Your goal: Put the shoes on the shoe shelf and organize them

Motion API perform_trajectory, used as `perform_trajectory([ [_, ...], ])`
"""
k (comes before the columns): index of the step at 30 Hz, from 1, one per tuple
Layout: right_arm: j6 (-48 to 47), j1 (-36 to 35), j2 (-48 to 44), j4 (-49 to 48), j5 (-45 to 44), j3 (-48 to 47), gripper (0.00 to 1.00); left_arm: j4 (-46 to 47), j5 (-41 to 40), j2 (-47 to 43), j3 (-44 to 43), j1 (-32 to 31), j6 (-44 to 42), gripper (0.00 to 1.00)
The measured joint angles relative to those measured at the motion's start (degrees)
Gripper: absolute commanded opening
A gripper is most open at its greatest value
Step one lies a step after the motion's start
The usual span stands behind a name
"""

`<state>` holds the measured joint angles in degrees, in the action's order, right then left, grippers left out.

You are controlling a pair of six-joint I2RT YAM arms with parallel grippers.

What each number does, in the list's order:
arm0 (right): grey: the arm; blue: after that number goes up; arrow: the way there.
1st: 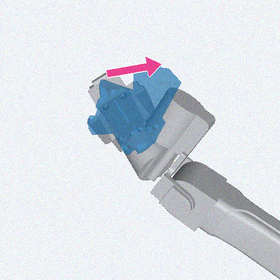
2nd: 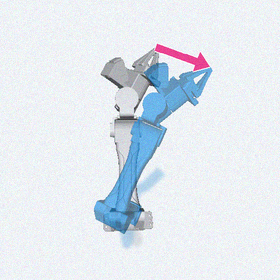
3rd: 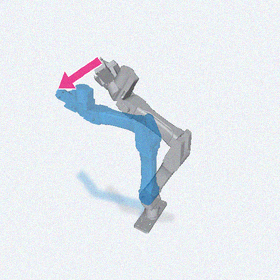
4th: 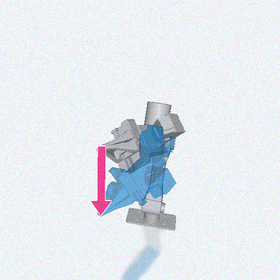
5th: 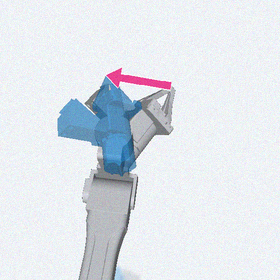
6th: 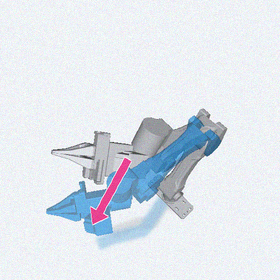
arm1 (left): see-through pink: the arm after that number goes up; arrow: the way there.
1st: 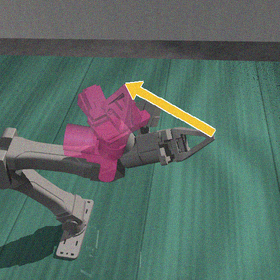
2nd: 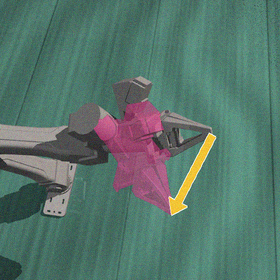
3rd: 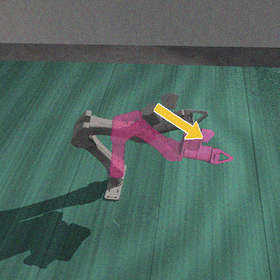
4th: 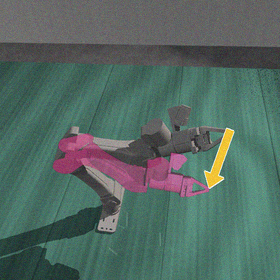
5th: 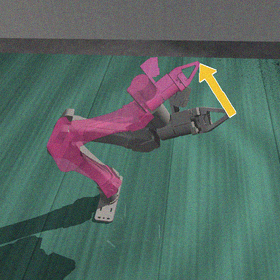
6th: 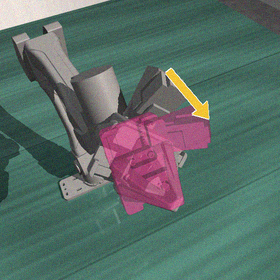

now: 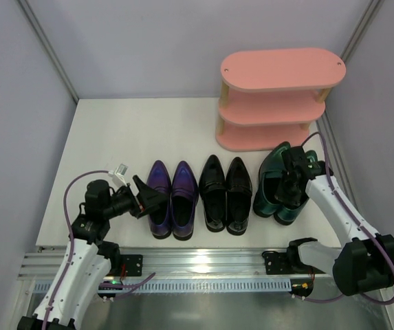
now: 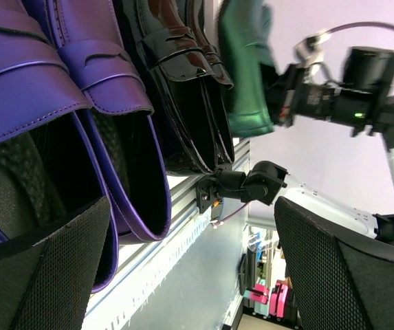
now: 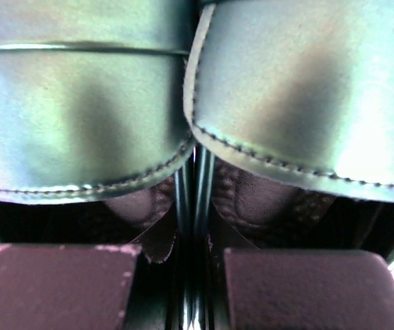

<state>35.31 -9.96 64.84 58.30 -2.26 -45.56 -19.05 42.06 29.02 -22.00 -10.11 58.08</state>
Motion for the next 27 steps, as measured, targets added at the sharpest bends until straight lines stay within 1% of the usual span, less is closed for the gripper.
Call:
perform_trajectory([
  [3, -4.02, 0.00, -0.22, 1.70, -1.75, -6.05, 0.04, 0.11, -0.04, 0.87, 0.13, 0.00, 0.02, 1.00],
  [7, -9.31, 0.00, 0.72, 2.03, -2.16, -11.52, 0.04, 0.55, -0.07, 1.57, 0.44, 0.00, 0.17, 1.00],
  [12, -14.34, 0.09, 7.30, 3.02, 1.55, -14.19, 0.04, 1.16, -0.07, 2.05, 0.61, 0.00, 0.33, 1.00],
  [16, -17.00, 0.09, 9.84, 2.95, 4.20, -14.80, 0.04, 1.29, -0.11, 1.92, 0.61, 0.00, 0.31, 1.00],
  [21, -19.04, 0.09, 9.90, 4.44, 4.09, -17.33, 0.04, 1.77, -0.48, 1.66, 0.72, 0.00, 0.33, 1.00],
  [27, -20.48, 0.09, 14.56, 3.89, 3.87, -24.11, 0.04, 3.15, -0.46, 2.99, 1.14, 0.00, 0.66, 1.00],
])
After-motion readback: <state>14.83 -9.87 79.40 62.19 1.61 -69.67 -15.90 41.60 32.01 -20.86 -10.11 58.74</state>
